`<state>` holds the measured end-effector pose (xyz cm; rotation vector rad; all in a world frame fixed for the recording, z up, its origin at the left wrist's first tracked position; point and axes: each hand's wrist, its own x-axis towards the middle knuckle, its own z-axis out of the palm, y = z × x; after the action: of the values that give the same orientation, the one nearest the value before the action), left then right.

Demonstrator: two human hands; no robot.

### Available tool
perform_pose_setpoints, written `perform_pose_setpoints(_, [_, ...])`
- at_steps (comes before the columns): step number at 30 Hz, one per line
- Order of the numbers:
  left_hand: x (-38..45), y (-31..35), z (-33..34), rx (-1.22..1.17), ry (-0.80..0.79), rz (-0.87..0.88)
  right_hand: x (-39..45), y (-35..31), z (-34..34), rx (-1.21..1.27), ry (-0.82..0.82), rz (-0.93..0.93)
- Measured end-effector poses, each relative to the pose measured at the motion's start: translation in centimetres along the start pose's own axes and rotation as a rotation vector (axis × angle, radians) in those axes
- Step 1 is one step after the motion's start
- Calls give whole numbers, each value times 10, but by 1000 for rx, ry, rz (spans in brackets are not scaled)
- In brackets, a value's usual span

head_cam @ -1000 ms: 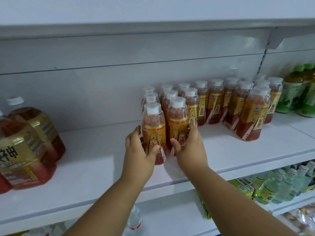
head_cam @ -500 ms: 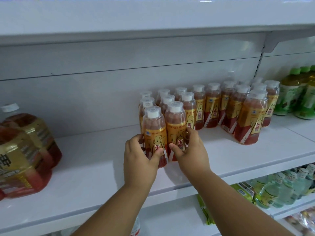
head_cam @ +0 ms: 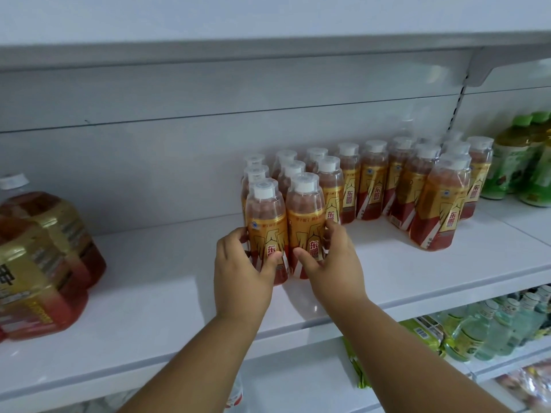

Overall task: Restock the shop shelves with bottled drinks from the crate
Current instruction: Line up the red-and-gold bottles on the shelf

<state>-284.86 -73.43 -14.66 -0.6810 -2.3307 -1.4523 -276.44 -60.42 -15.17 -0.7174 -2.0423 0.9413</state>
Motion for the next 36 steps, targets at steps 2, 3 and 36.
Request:
perform_pose_setpoints(2, [-1, 0, 0, 3, -6, 2, 0, 0, 0, 13, -11, 6])
perform_pose_setpoints(3, [-1, 0, 0, 5, -11, 2, 0, -1, 0, 17, -16, 10])
perform_pose_setpoints(36, [-43, 30, -3, -155, 64, 174, -34, -13, -26, -89, 0, -87])
